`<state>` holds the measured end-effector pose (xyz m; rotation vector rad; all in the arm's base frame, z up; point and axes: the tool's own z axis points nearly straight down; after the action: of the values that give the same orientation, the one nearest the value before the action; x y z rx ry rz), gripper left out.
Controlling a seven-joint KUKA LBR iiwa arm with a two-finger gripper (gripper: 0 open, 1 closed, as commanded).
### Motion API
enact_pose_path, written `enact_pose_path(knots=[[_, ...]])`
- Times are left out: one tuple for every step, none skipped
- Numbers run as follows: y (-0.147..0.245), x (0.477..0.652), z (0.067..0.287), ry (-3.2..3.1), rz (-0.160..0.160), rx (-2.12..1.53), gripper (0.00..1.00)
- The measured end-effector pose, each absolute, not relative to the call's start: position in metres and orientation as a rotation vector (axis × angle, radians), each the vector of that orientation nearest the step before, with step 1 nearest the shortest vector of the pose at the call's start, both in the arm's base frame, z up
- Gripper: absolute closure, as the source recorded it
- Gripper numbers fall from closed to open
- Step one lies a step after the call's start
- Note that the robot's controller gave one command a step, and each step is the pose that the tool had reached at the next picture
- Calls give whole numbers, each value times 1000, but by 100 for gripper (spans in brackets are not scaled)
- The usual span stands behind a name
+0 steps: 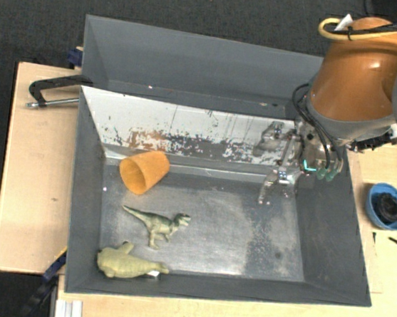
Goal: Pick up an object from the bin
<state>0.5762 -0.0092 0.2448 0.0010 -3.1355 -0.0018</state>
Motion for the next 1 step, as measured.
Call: enact_pose_path(knots=[[73, 565, 194, -3136, -7, -16, 0]])
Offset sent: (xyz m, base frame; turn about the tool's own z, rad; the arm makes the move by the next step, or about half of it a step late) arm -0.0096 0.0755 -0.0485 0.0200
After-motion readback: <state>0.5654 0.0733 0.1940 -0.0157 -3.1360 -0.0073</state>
